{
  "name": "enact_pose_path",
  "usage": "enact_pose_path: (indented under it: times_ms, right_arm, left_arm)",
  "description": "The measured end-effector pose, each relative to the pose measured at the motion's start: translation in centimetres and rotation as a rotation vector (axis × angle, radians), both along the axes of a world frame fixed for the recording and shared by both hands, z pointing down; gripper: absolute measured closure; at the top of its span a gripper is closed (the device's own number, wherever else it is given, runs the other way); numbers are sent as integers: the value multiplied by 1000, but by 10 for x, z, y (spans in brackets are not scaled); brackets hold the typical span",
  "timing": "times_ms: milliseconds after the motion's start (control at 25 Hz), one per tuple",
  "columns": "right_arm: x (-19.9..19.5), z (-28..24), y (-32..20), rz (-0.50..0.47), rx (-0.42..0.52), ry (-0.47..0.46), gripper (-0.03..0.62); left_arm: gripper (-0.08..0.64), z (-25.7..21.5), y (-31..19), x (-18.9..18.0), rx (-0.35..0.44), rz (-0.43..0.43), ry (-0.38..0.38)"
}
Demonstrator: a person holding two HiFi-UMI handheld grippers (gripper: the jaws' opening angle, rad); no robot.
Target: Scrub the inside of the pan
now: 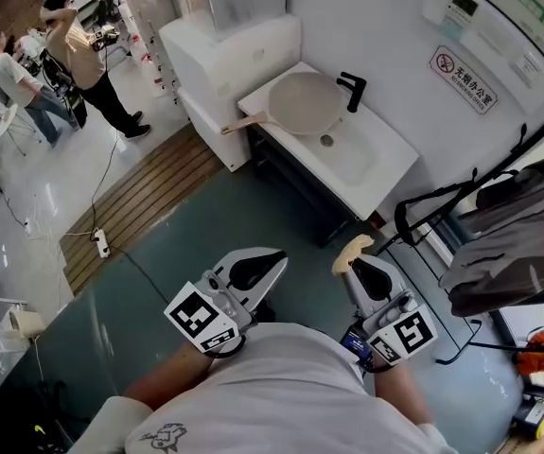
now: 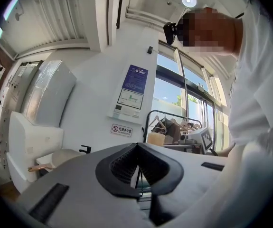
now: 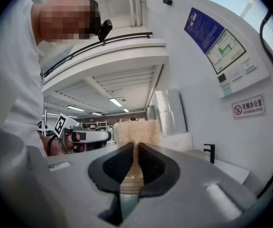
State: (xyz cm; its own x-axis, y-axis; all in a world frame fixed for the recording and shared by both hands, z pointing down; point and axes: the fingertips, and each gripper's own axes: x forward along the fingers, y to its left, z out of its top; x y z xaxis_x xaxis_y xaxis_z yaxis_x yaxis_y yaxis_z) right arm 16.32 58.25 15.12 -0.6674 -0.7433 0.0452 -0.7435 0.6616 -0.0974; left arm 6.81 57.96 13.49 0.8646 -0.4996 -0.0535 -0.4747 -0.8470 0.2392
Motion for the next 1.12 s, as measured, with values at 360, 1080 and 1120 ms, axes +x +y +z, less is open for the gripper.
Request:
enact_pose_path:
  times_ms: [360,1080,1120]
  right_arm:
    - [-54,0,-63,28,-15,-8,558]
    - [-32,26,-213,-58,-67,14,558]
    - [-28,26,-226,-69,-67,17,558]
  left_arm:
    - [563,-1,-55,-62,-12,24,-12]
    - [563,24,-188,-61,-68,-76,-31]
    - [563,24,-200,-58,-71,-85,-33]
